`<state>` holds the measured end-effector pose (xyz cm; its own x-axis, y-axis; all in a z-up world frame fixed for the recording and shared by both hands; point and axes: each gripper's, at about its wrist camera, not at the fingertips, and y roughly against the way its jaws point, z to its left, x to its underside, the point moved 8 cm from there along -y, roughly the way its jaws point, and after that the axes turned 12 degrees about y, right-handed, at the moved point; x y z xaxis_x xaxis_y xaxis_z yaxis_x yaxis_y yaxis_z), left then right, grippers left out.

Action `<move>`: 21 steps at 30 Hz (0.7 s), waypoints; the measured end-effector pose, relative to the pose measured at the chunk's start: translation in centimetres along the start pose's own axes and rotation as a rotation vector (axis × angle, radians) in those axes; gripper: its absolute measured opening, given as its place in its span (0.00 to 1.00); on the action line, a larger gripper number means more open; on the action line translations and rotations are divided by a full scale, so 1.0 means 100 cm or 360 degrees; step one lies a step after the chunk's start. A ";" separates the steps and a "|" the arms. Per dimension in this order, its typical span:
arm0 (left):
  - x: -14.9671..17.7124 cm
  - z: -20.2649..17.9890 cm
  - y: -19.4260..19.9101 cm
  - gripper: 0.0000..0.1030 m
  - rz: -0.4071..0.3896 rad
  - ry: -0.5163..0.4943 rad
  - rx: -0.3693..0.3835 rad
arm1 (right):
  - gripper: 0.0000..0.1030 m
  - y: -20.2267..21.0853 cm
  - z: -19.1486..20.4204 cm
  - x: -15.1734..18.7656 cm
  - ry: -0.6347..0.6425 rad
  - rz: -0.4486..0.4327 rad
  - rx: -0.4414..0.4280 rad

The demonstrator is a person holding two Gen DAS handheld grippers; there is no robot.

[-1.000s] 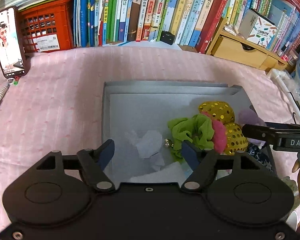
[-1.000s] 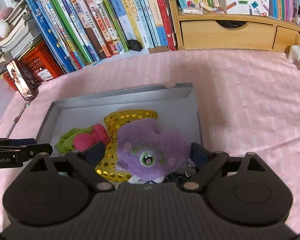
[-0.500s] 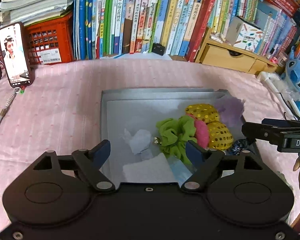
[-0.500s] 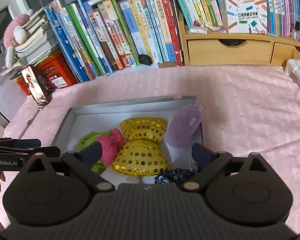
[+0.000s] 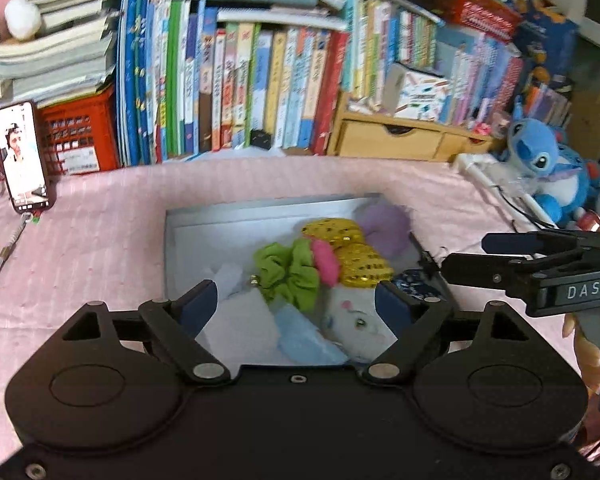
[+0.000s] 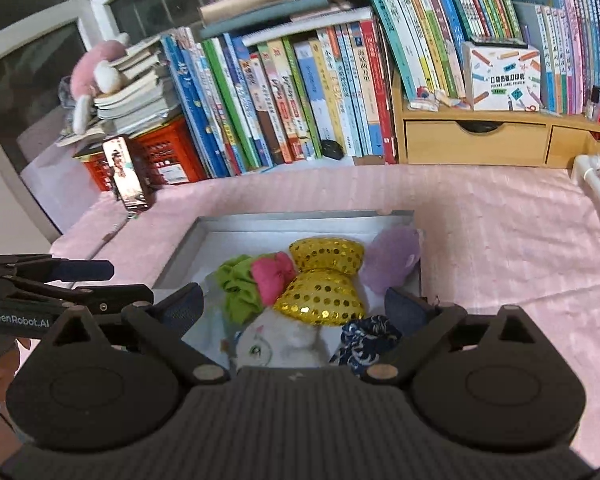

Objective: Organize soft objects
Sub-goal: 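Move both open tools toward the white knit cap and green checked cloth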

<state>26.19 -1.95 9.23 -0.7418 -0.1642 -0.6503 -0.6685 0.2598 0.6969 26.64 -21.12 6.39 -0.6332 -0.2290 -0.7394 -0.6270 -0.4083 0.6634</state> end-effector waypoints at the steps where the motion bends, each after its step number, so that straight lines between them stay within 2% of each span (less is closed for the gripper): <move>1: 0.003 -0.003 0.004 0.84 -0.0021 -0.0019 0.0004 | 0.98 0.004 0.002 0.001 0.0009 -0.0012 -0.0001; 6: 0.029 -0.018 0.026 0.86 -0.0121 -0.0069 0.0044 | 0.98 0.027 0.008 0.012 0.0053 -0.0113 0.0007; 14: 0.071 -0.037 0.051 0.88 -0.0192 -0.0066 0.0171 | 0.98 0.063 0.009 0.039 0.0057 -0.0277 0.0030; 21: 0.103 -0.050 0.063 0.89 -0.0280 -0.0113 0.0173 | 0.98 0.081 0.005 0.061 0.0061 -0.0334 0.0019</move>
<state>14.03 -6.74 8.41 -0.6060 -0.1493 -0.7813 -0.7745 0.3346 0.5368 17.47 -25.38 7.28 -0.4706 -0.1738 -0.8651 -0.7486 -0.4403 0.4957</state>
